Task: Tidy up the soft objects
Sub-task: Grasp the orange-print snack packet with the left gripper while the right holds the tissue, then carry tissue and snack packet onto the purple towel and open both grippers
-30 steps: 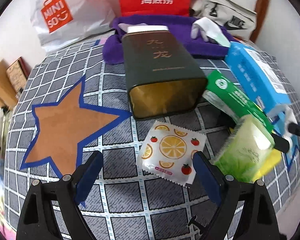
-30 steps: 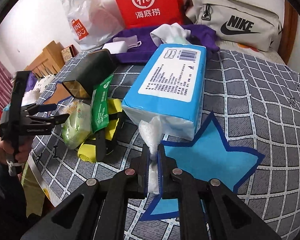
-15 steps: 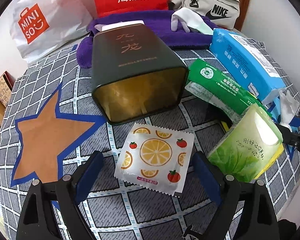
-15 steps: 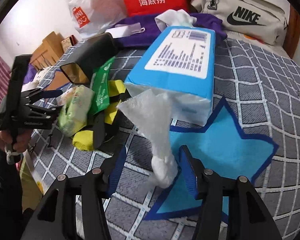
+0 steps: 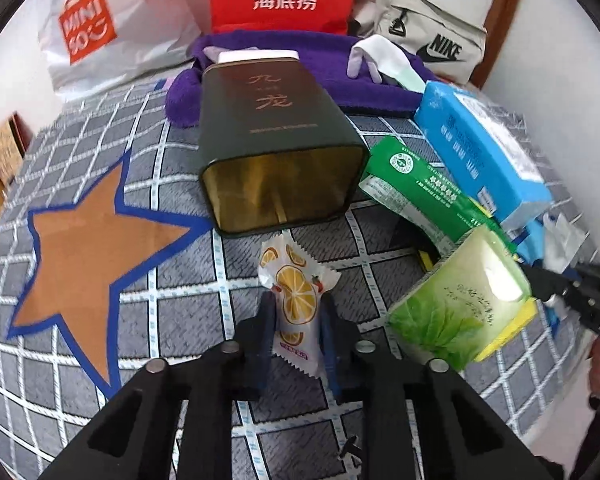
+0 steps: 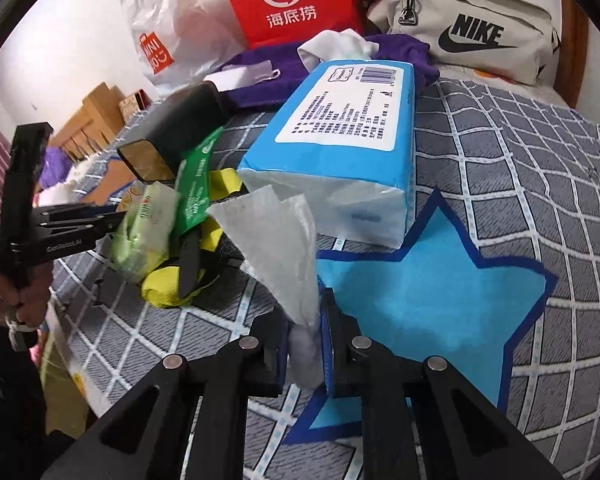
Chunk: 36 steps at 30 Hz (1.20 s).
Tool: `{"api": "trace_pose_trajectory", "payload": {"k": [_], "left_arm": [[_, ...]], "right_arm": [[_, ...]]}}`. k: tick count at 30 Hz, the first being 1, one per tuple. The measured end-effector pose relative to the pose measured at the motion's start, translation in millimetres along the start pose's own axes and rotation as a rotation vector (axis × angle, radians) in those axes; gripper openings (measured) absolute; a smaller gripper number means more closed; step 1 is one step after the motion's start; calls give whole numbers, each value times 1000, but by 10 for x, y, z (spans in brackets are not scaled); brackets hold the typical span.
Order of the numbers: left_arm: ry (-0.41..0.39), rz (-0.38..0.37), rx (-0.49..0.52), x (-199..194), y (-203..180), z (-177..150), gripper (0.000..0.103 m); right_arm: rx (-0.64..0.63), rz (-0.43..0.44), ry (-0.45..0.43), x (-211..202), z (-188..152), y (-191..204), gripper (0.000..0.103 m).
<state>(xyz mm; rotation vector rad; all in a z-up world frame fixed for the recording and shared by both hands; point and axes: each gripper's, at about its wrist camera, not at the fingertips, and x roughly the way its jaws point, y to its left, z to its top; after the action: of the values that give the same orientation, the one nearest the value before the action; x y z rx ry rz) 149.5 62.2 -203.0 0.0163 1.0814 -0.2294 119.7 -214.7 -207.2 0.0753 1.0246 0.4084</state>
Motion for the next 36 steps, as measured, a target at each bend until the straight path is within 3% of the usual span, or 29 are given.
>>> {"api": "trace_pose_trajectory", "payload": {"k": [4, 22, 36], "left_arm": [[-14, -8, -29, -99, 28, -23, 11], [-115, 14, -92, -638, 28, 190, 11], [-134, 21, -125, -727, -16, 601, 11]], "right_arm": [[-7, 1, -16, -78, 22, 33, 14], [-9, 39, -144, -599, 311, 20, 14], [-49, 18, -183, -678, 844, 11, 14]]}}
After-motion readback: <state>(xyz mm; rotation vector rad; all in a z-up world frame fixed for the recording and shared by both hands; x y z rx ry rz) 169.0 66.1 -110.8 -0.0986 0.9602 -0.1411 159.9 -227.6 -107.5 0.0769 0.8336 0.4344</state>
